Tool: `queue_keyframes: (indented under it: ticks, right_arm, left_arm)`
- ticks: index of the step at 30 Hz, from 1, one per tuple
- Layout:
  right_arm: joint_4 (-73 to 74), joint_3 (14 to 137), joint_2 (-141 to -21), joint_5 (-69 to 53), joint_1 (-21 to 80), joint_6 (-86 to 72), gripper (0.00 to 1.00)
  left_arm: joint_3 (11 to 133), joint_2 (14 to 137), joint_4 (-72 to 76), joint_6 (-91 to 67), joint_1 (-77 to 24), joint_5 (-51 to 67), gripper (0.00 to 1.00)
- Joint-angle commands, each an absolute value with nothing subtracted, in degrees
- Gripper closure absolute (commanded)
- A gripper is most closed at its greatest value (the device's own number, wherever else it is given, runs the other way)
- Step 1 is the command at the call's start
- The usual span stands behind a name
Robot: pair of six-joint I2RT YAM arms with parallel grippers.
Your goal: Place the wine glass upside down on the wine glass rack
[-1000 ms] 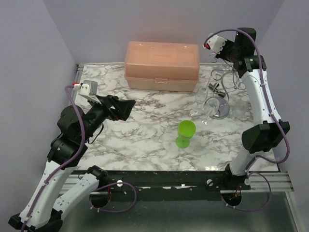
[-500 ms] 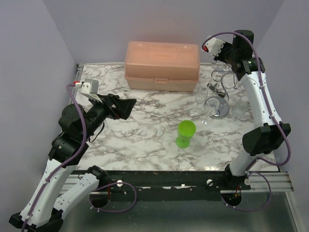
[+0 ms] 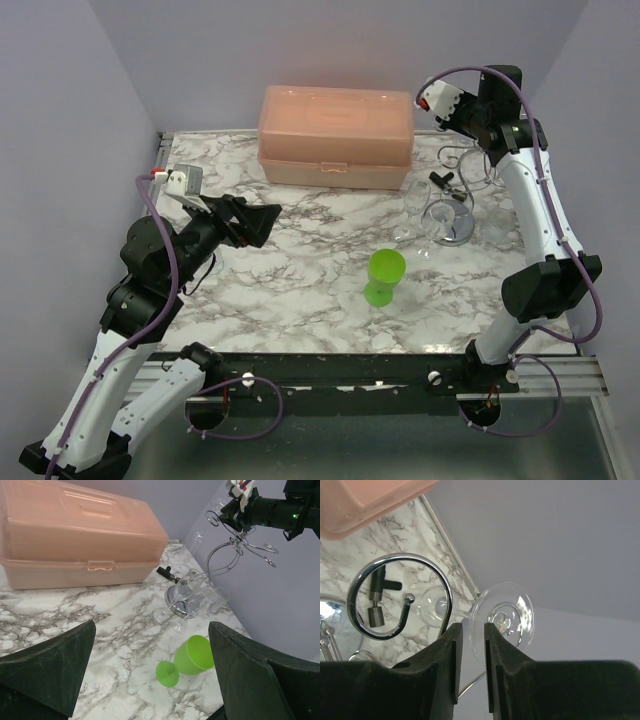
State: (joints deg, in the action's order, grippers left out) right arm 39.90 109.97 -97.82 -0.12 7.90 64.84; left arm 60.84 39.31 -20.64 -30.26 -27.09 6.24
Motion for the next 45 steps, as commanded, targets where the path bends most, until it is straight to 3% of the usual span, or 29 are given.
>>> queue_keyframes:
  ticks: [1,13,31,45]
  right_arm:
    - [45.6,111.4,-97.2,-3.6,8.8,61.9,0.69]
    - [48.1,116.2,-97.7,-7.4,8.8,57.7,0.60]
    - [48.3,120.0,-94.4,-11.5,8.8,51.2,0.56]
    - [49.4,120.6,-86.9,-29.3,8.9,38.6,0.55]
  left_arm:
    - [60.2,38.6,-19.5,-30.6,-26.7,7.5,0.02]
    - [60.5,38.5,-19.7,-30.6,-26.5,7.6,0.01]
    - [61.6,39.9,-20.2,-30.7,-26.1,8.5,0.01]
    - [65.5,46.8,-25.6,-32.4,-23.3,14.0,0.02]
